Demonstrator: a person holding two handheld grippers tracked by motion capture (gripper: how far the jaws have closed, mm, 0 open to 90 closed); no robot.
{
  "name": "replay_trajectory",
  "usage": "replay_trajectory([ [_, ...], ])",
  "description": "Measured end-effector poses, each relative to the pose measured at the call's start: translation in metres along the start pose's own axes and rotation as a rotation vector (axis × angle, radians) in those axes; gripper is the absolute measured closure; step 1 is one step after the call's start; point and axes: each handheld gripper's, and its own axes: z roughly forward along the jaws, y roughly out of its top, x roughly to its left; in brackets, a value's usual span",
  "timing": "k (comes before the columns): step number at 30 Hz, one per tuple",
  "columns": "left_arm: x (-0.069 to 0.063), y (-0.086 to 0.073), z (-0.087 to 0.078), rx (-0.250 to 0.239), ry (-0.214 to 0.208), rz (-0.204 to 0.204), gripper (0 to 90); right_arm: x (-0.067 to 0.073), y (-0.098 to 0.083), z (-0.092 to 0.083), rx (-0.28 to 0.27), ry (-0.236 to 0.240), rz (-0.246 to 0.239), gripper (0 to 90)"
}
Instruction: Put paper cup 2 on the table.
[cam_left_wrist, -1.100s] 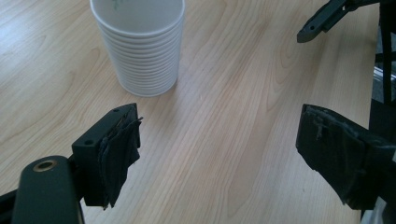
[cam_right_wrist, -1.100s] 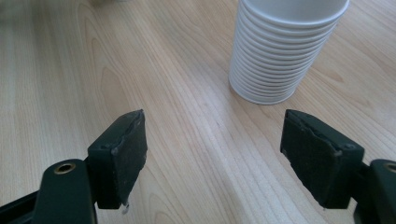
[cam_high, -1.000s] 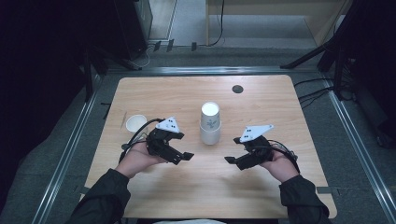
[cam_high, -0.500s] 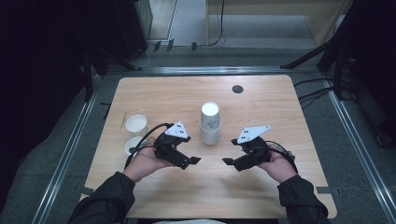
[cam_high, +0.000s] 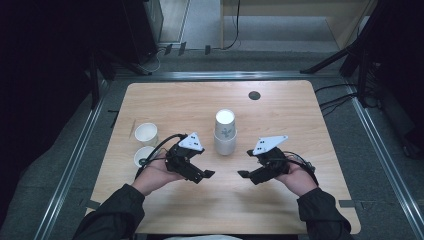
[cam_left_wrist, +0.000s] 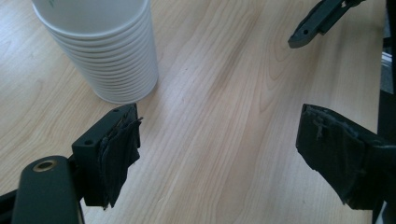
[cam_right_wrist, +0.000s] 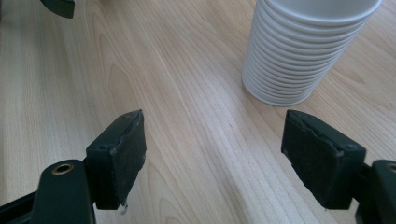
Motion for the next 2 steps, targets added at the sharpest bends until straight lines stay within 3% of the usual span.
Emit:
replay_trajectory([
  [2,0.0000,-0.0002,0.0007,0.002,0.001,-0.001,13.9,0.0000,0.0000,0.0001,0.001,0.000,-0.003,22.1],
])
